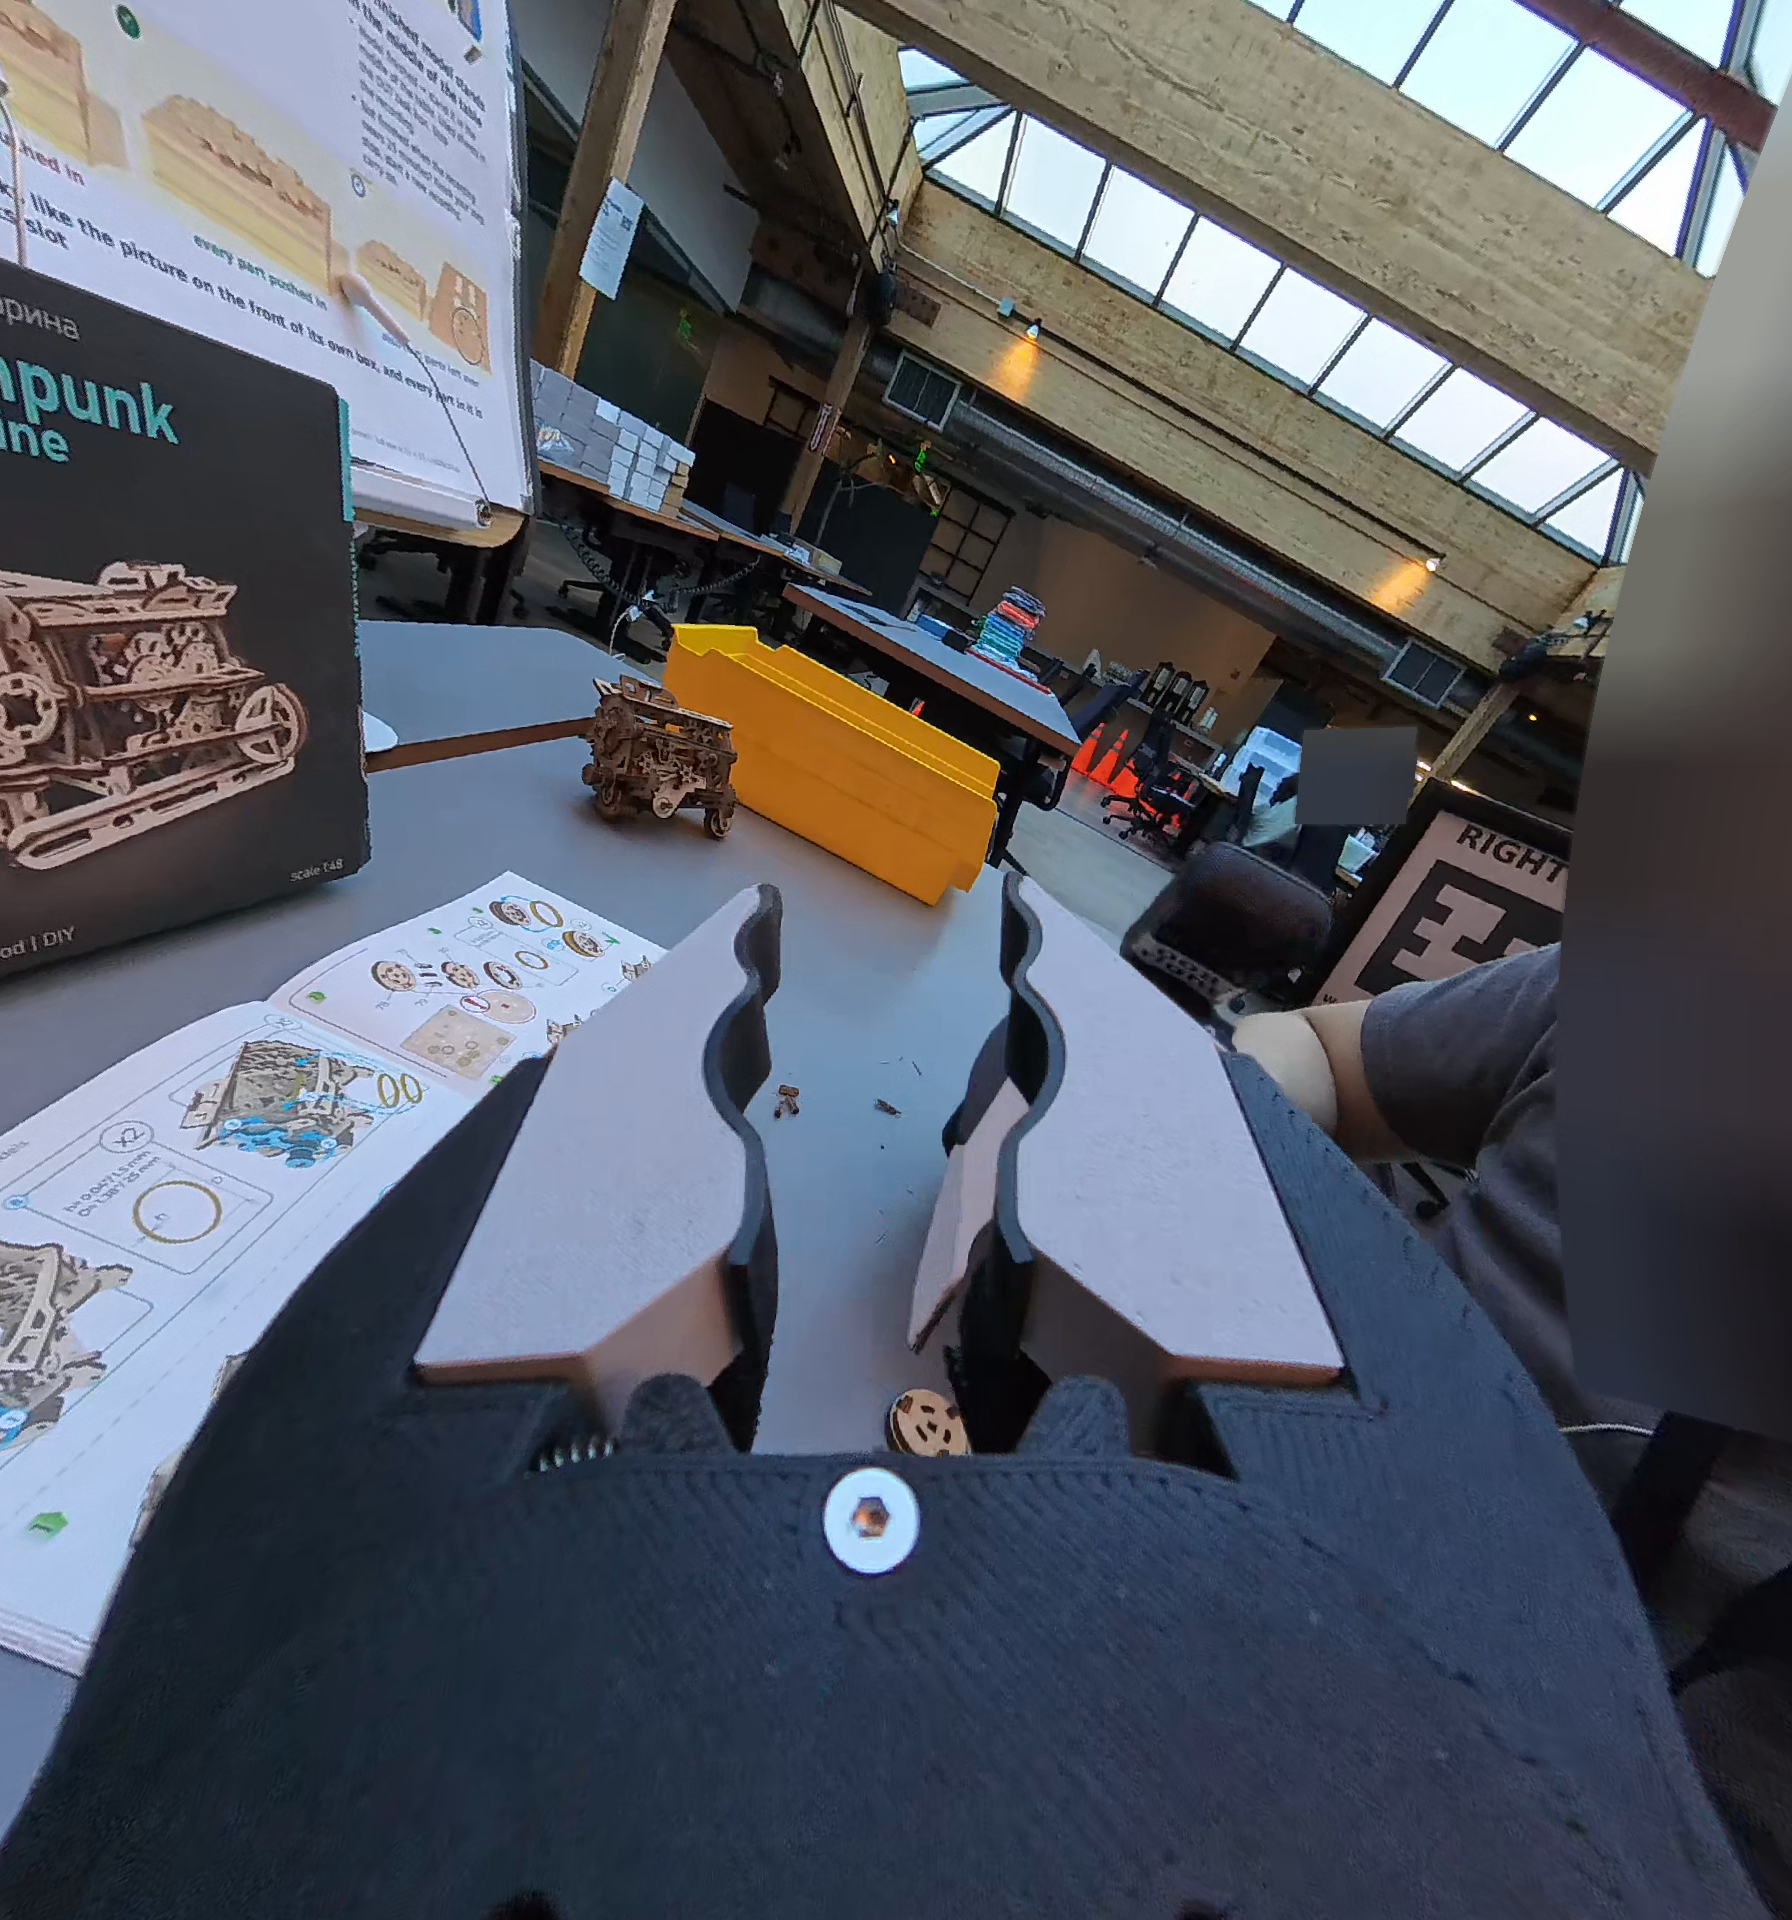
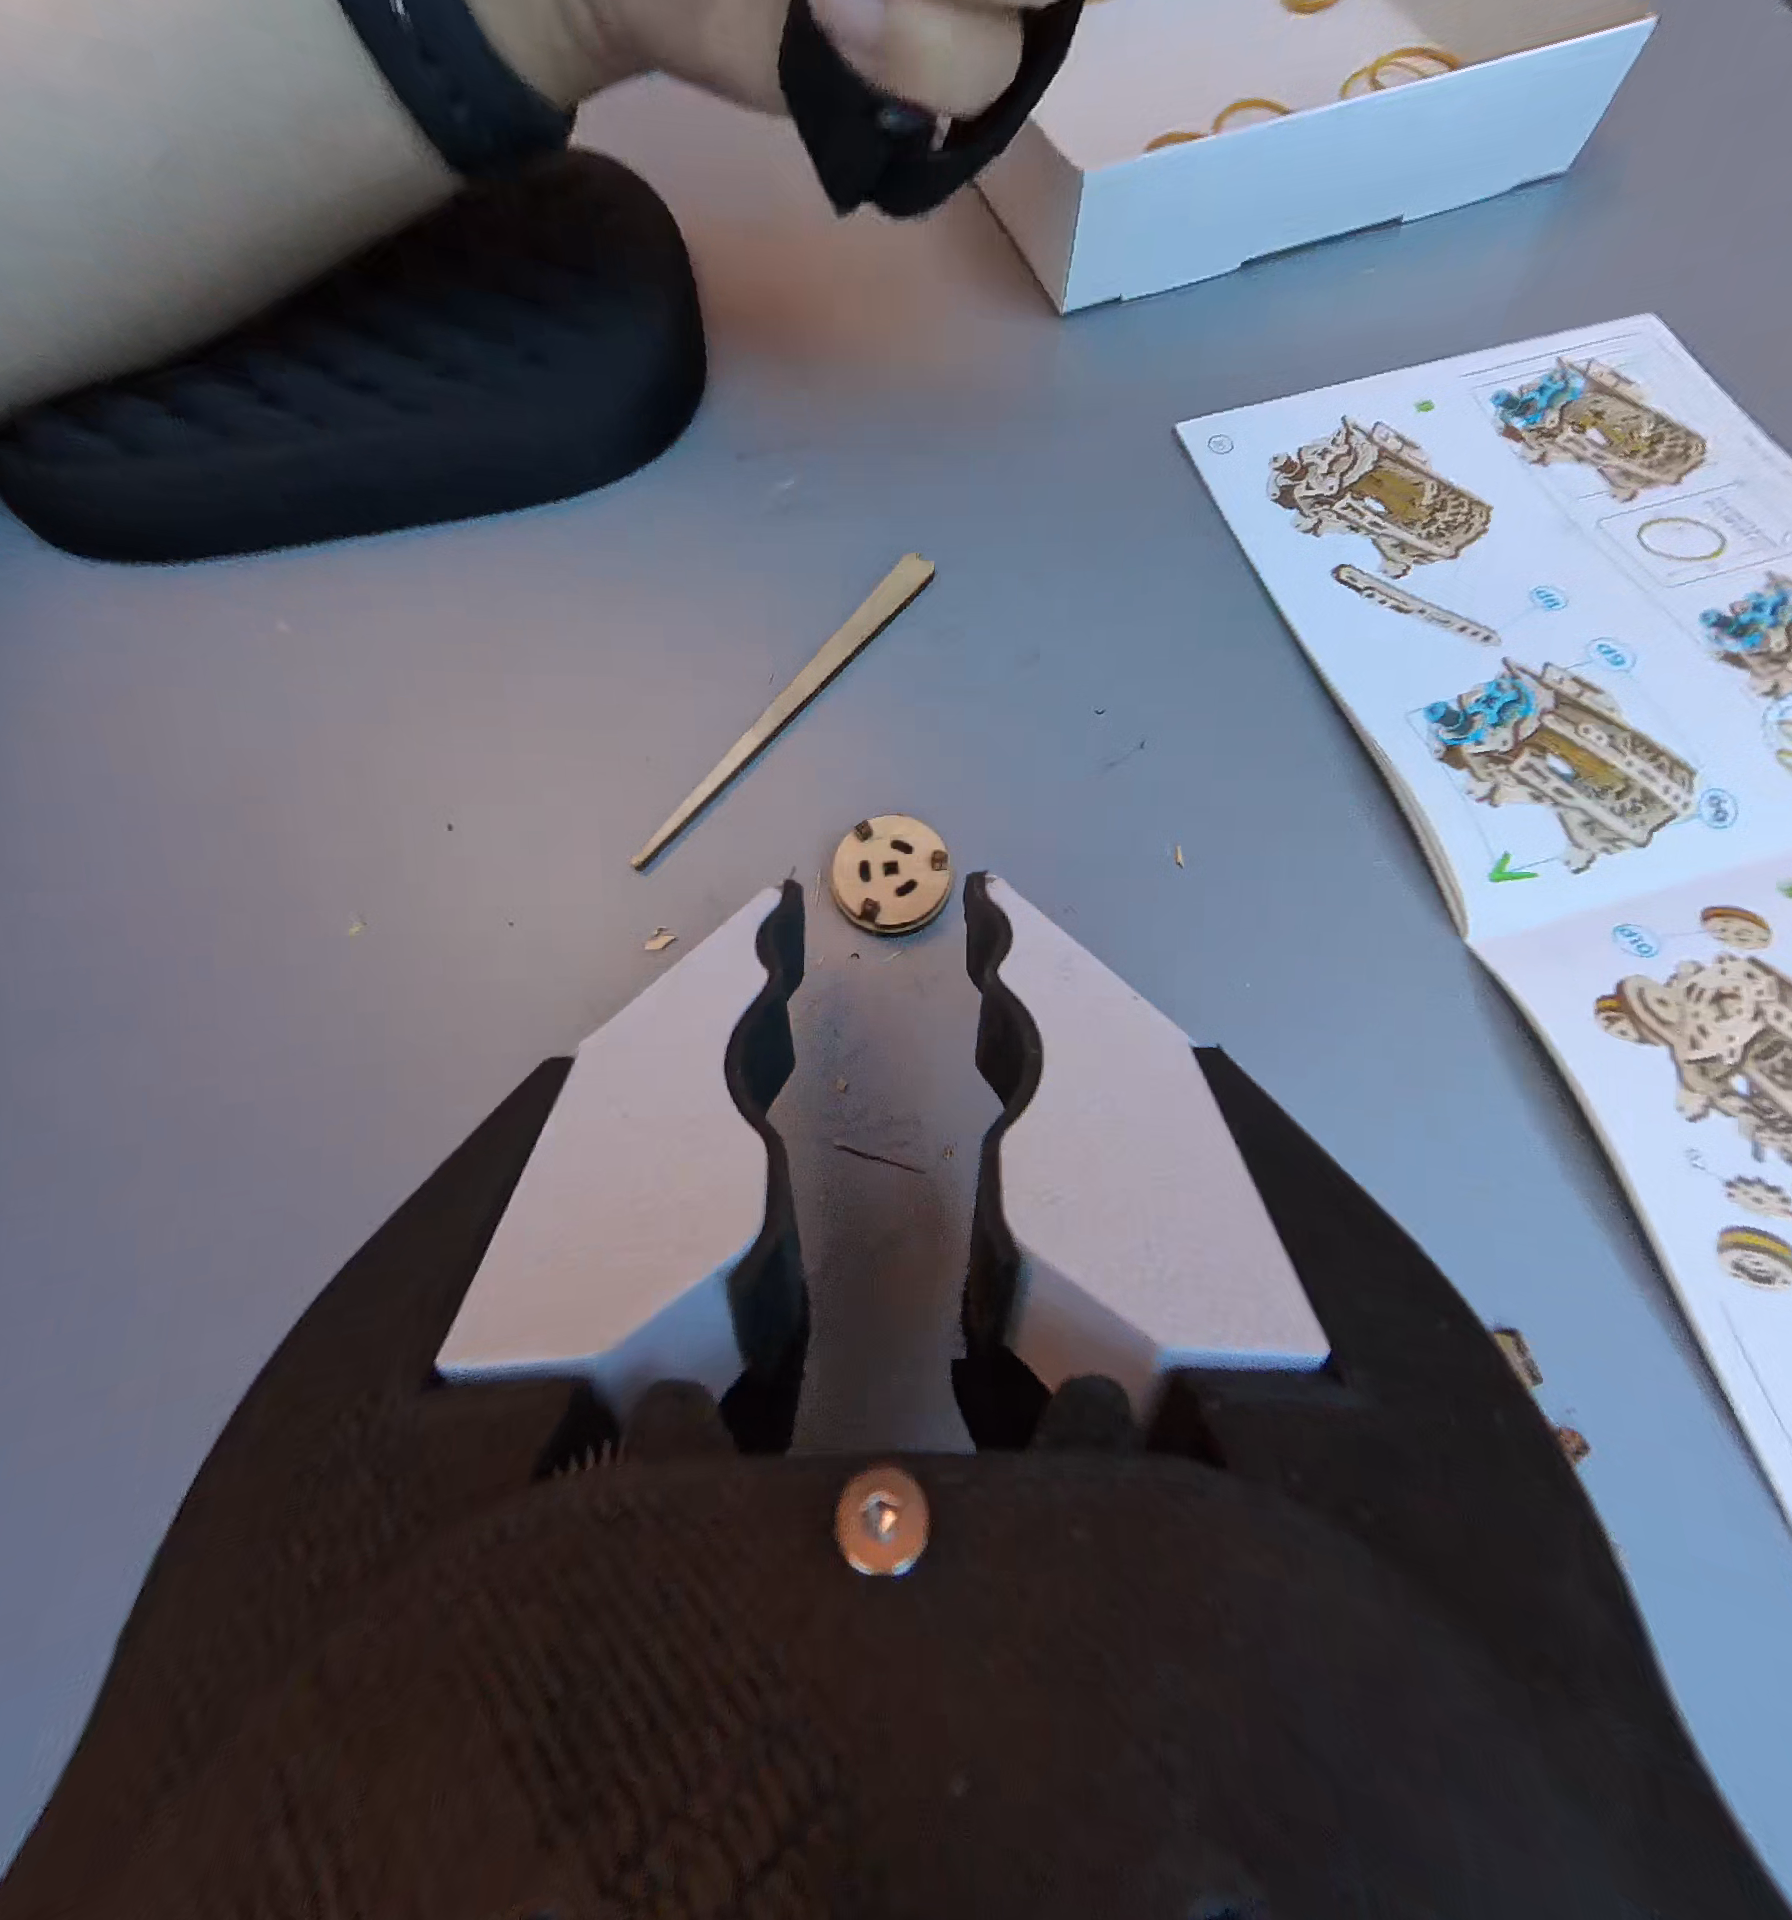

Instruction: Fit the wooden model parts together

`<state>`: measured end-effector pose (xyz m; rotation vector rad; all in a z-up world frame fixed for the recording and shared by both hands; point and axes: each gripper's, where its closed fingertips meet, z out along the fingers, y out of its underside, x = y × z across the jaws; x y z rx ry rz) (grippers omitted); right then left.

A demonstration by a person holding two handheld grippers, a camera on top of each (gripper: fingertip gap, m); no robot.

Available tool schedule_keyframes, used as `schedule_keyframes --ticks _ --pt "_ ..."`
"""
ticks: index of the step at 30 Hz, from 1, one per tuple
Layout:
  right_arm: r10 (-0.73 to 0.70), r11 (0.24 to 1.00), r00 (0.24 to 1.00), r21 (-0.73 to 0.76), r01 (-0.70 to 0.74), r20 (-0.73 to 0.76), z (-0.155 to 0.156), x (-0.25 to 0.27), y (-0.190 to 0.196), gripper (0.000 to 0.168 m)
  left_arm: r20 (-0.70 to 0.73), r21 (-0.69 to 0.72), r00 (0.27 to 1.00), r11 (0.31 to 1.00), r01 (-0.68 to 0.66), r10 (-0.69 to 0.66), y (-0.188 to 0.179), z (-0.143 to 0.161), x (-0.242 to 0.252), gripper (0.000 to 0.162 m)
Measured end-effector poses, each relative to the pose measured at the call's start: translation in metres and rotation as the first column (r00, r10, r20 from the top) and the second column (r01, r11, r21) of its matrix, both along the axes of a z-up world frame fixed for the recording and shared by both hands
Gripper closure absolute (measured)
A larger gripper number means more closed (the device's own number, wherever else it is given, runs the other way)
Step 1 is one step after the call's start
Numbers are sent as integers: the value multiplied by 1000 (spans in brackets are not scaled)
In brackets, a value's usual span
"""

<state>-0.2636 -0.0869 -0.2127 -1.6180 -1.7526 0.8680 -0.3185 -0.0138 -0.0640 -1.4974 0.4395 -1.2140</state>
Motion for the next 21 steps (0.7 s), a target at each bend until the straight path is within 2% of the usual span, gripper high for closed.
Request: schedule_keyframes --ticks 3,8,12,14,16,18,21 --pt "7 992 1000 126 -4 -21 4 -8 0 138 7 -3 1000 1000 6 -6 -1 0 1 121" --pt "12 994 1000 108 -11 -11 -1 -15 0 142 13 -14 1000 1000 27 -27 -2 -1 6 121" --pt "65 985 998 161 -63 -4 4 -16 4 167 21 -11 999 999 40 -39 -3 1 8 121" --pt "78 987 997 139 -78 10 5 -16 5 168 25 -8 999 999 46 -46 -4 2 9 121" --pt "75 992 997 98 -78 31 3 -14 4 162 28 -6 998 999 50 -50 -6 4 9 121" --pt "52 994 998 93 -55 32 2 -13 6 141 34 0 998 999 50 -50 -7 6 8 122" --pt "41 999 998 24 -42 45 -5 -13 1 137 51 7 998 999 48 -49 -7 10 6 122"
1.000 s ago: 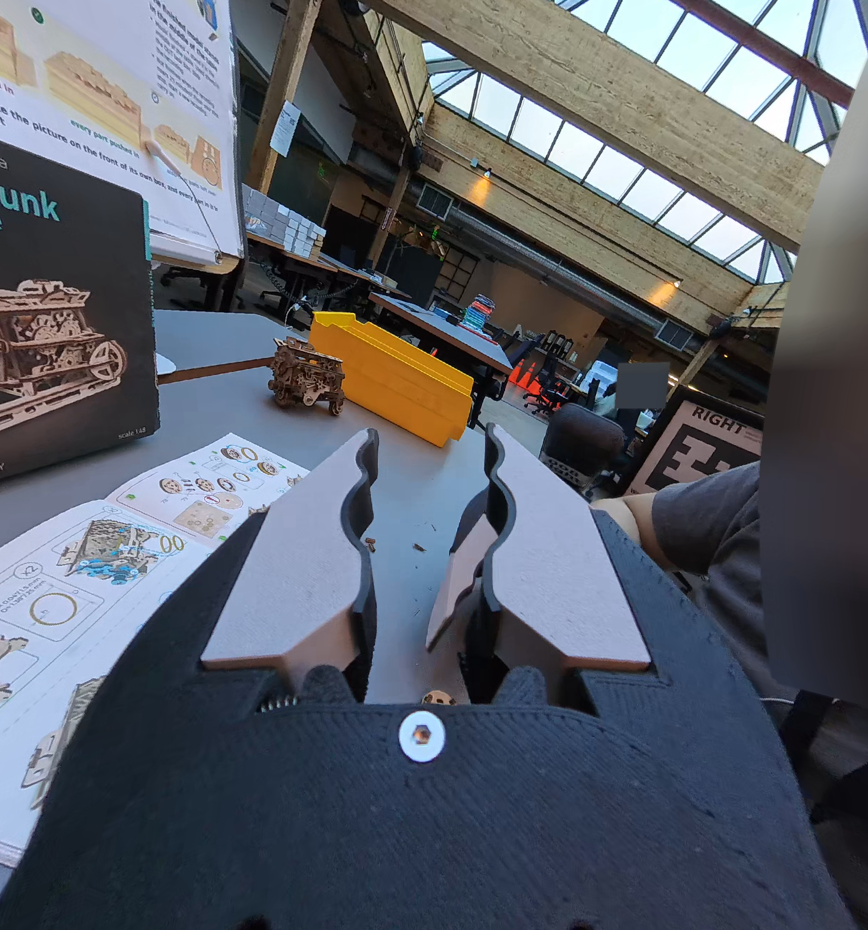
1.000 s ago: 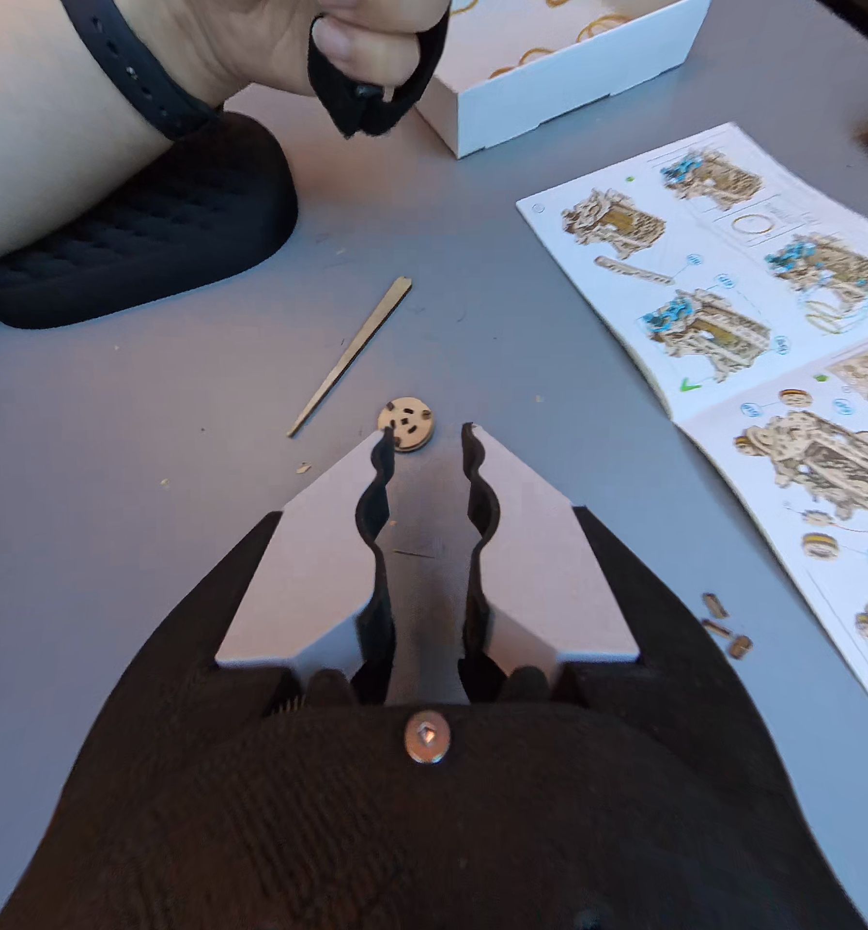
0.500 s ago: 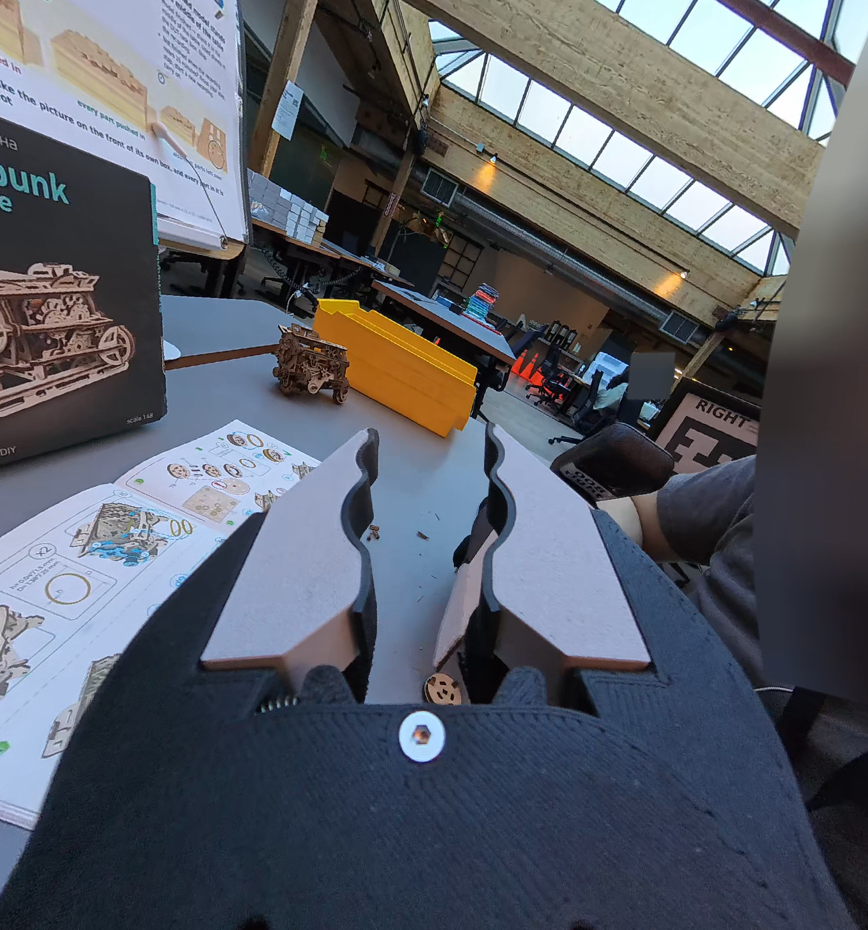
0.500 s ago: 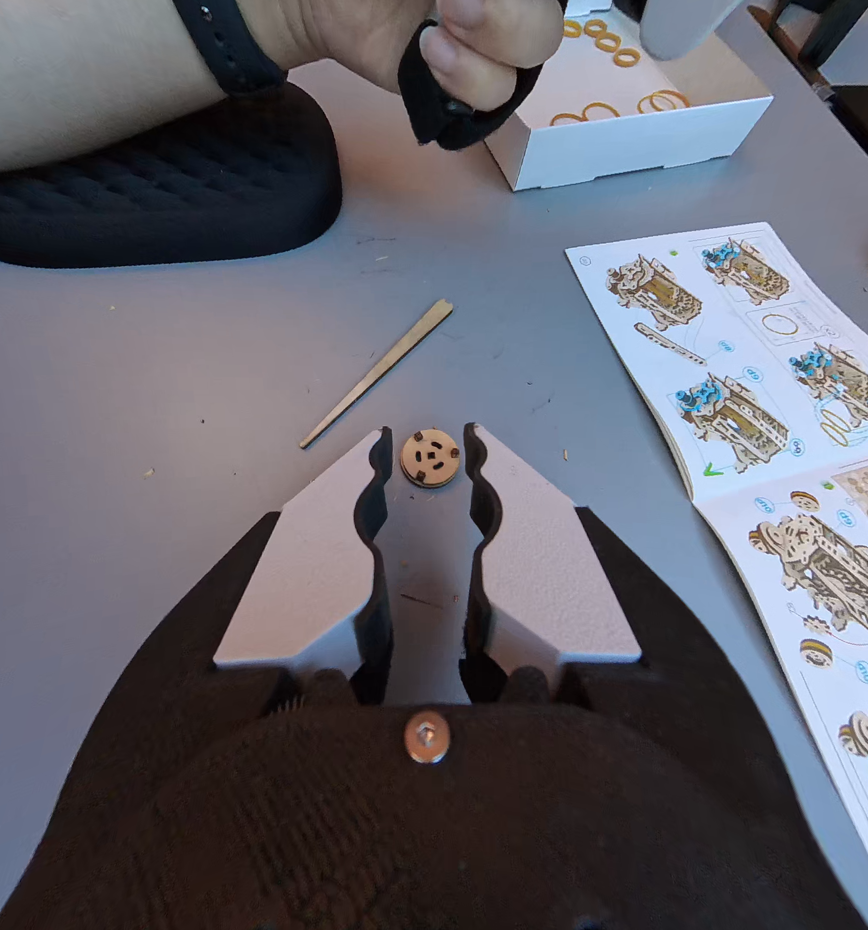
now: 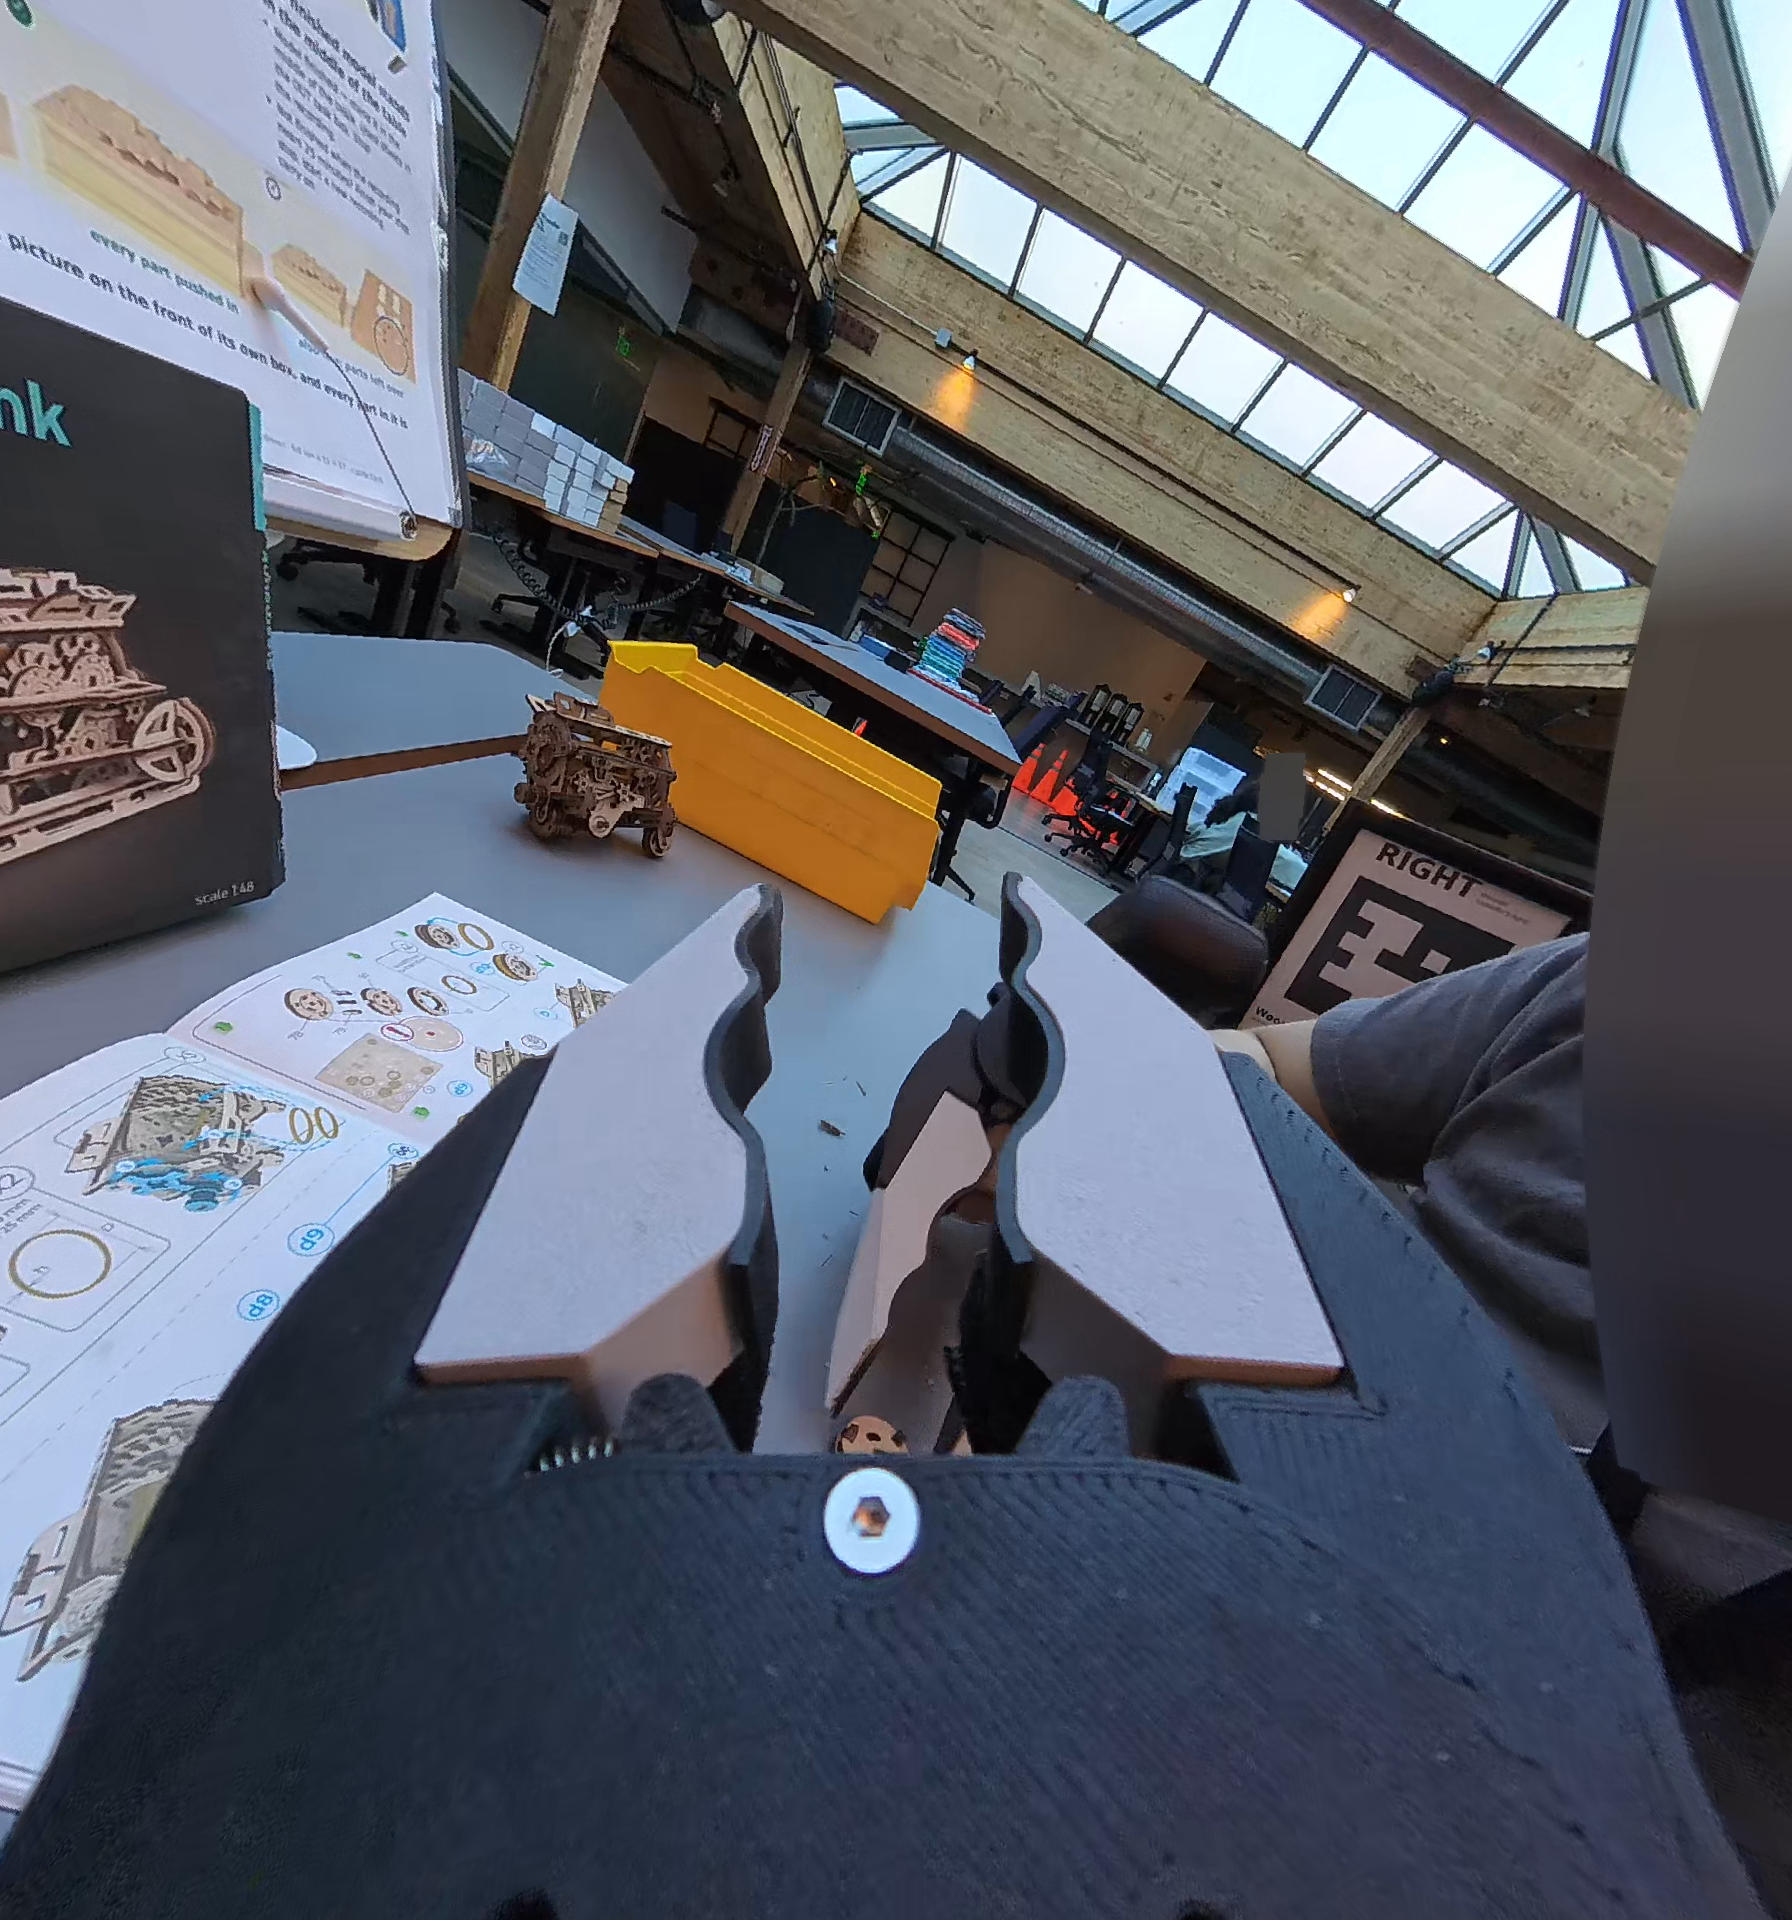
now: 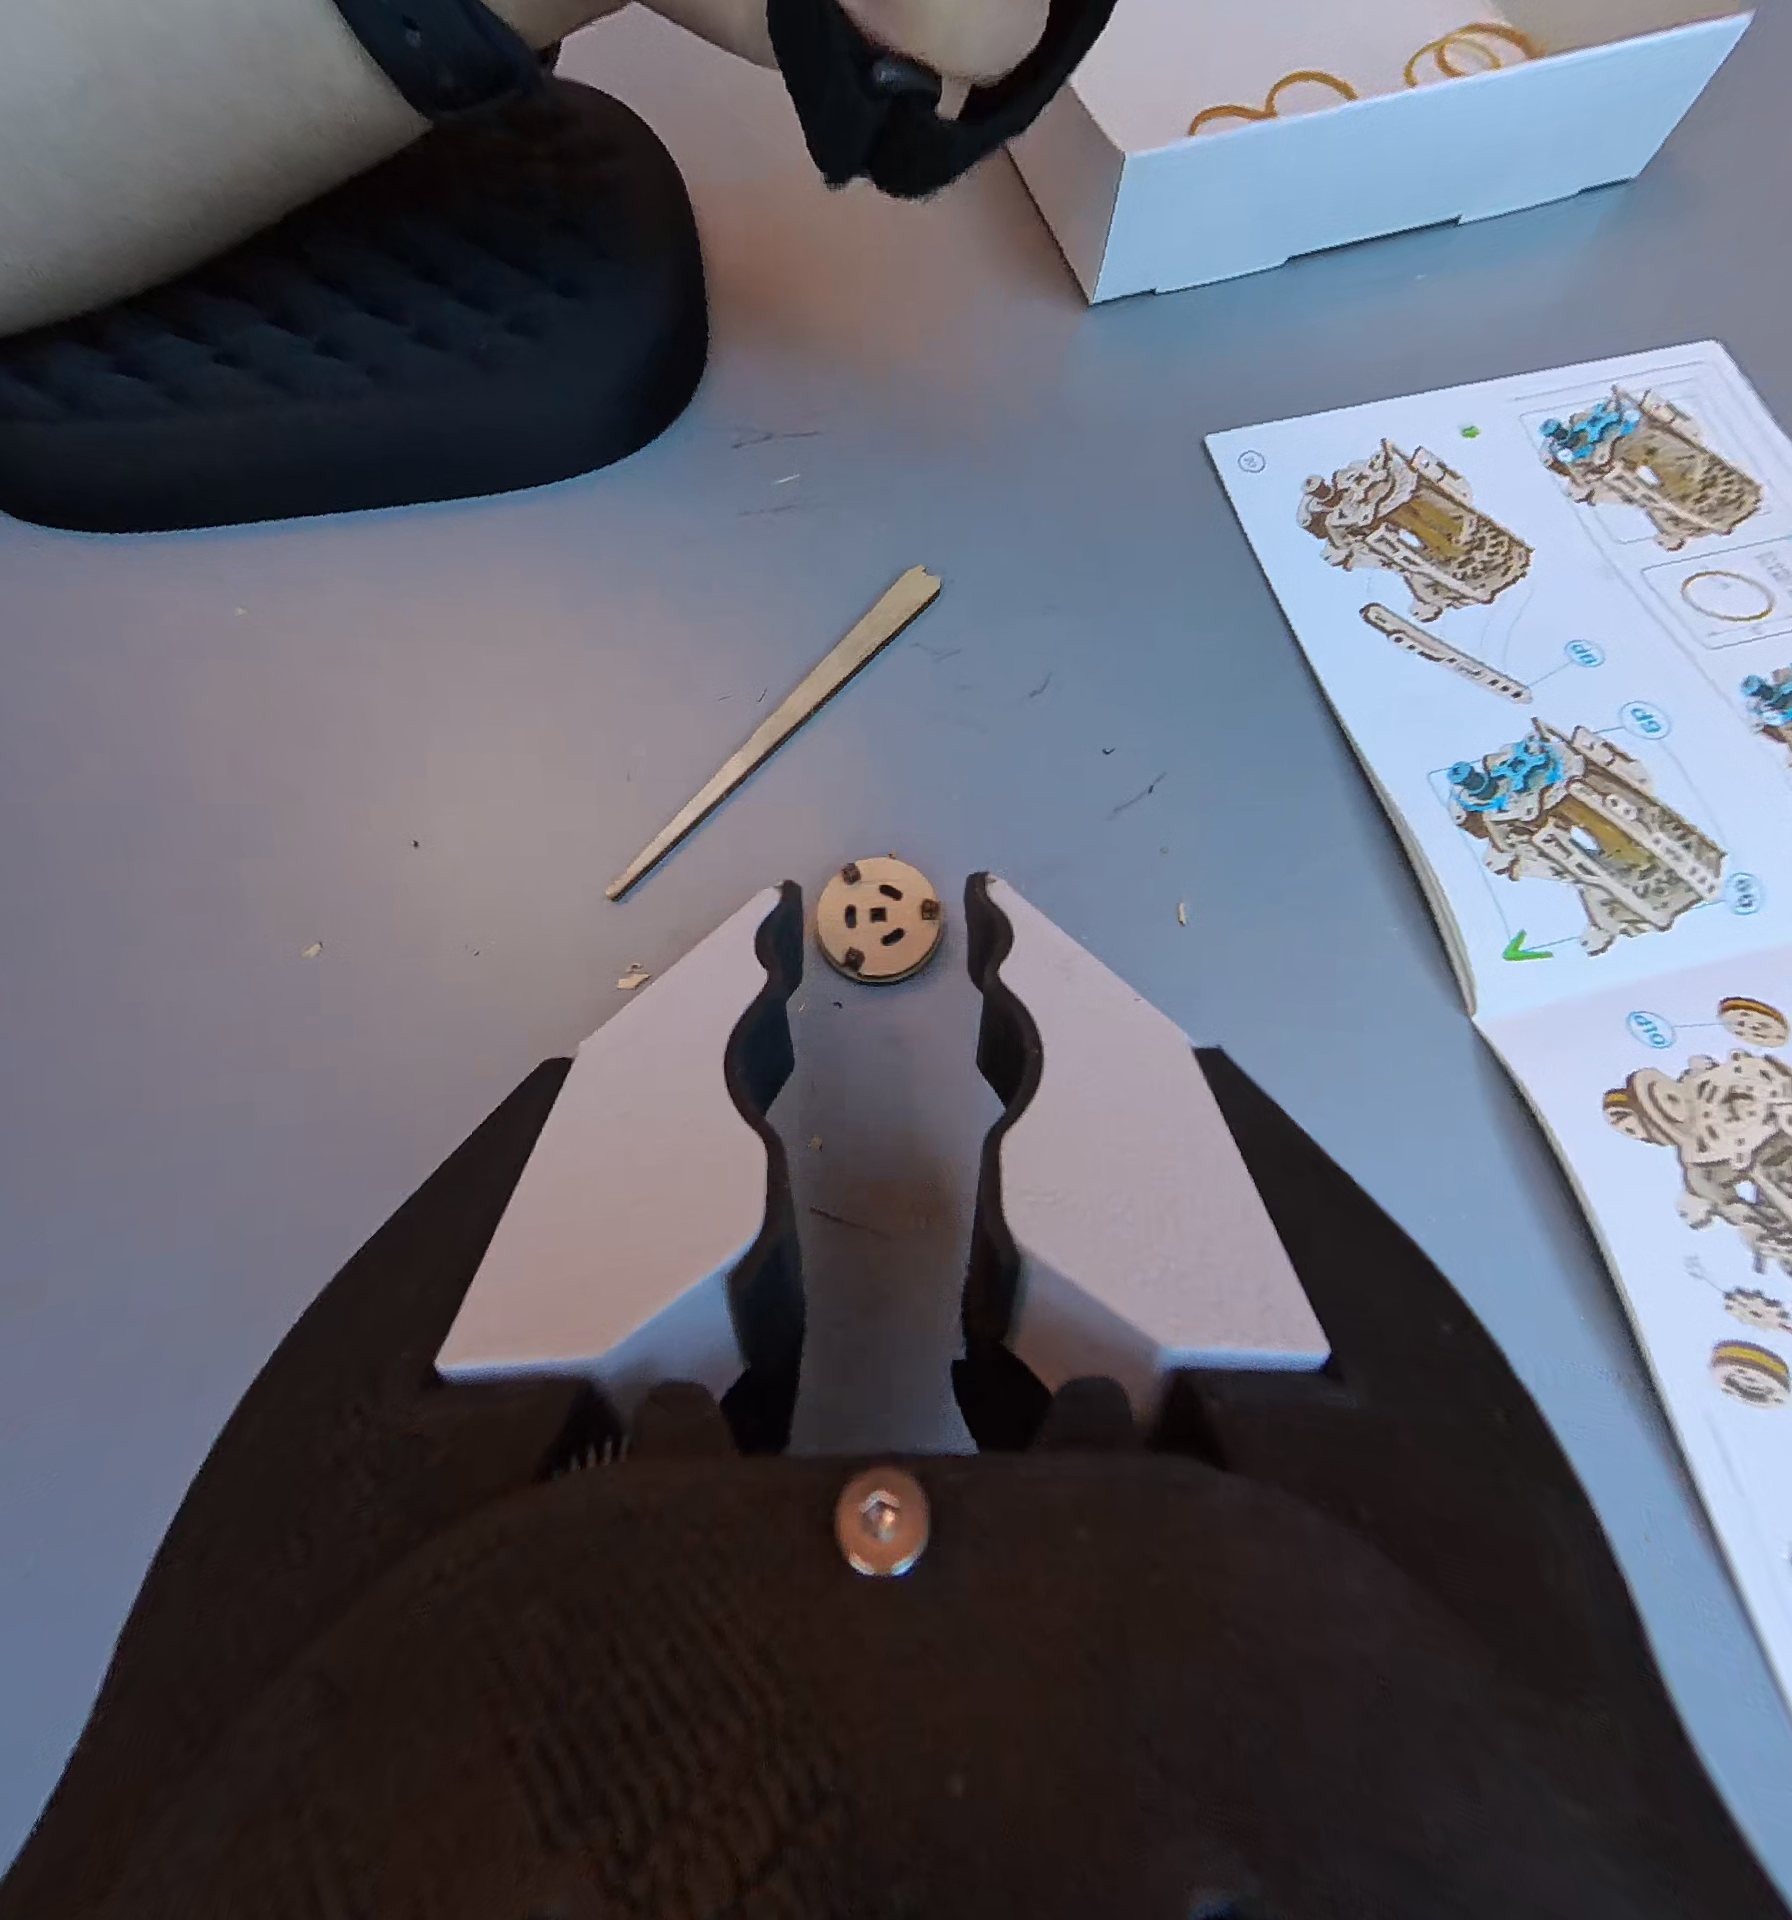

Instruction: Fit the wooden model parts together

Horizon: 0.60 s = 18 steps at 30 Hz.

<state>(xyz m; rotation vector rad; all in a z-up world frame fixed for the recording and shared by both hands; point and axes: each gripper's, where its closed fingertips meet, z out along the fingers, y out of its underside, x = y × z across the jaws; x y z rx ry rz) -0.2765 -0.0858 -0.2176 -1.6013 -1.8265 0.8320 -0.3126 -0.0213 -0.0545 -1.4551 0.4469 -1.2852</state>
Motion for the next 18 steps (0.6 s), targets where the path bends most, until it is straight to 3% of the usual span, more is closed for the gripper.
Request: schedule_keyframes --ticks 2,3,5,8,11,18 --pt "4 1000 998 7 -4 56 -11 2 0 135 9 -3 1000 1000 5 -5 0 1 0 121" --pt "-9 1000 999 14 9 34 -8 0 1 143 10 -3 1000 1000 7 -7 -1 1 0 121" --pt "-23 1000 999 19 24 -32 8 -3 5 143 8 1 1000 1000 5 -5 -1 2 0 122" --pt "-70 984 992 -171 51 -108 33 -3 13 143 12 12 1000 1000 -1 1 -2 5 -2 122" --pt "-37 952 995 -305 6 -96 36 -2 20 144 29 18 1000 1000 -9 8 -2 8 -6 122" --pt "137 988 986 -84 -129 98 -5 -17 20 143 44 11 999 1000 -16 16 -1 7 -10 122"
